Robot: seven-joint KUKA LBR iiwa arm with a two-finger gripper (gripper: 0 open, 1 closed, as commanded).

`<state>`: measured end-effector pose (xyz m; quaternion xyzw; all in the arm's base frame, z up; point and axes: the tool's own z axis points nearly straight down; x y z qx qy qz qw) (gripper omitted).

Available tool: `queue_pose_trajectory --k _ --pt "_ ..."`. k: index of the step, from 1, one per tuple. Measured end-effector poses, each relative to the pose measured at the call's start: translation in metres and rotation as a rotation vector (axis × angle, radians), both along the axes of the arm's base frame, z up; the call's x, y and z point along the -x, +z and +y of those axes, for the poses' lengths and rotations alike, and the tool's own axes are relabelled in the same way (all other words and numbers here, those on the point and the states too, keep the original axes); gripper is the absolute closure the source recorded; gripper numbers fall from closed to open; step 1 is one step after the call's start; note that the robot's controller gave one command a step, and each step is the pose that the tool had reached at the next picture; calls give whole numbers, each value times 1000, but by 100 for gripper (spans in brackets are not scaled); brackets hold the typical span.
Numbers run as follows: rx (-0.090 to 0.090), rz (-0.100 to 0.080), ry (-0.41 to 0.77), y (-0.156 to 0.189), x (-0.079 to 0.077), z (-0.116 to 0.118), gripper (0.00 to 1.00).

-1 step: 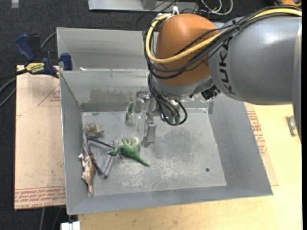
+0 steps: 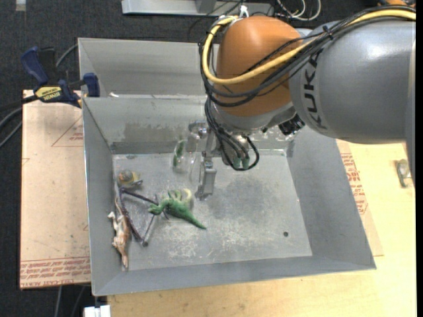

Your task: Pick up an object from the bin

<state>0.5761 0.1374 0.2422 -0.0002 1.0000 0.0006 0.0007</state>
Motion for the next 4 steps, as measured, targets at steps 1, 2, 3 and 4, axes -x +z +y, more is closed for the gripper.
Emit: queue_pose_trajectory --k 1,2,3,4 --pt "0 -1 85 -66 13 -2 0" --pt "0 6 204 -138 17 16 0" --pt "-2 -1 101 -172 16 15 100" --pt "-2 -1 100 -172 16 15 100"
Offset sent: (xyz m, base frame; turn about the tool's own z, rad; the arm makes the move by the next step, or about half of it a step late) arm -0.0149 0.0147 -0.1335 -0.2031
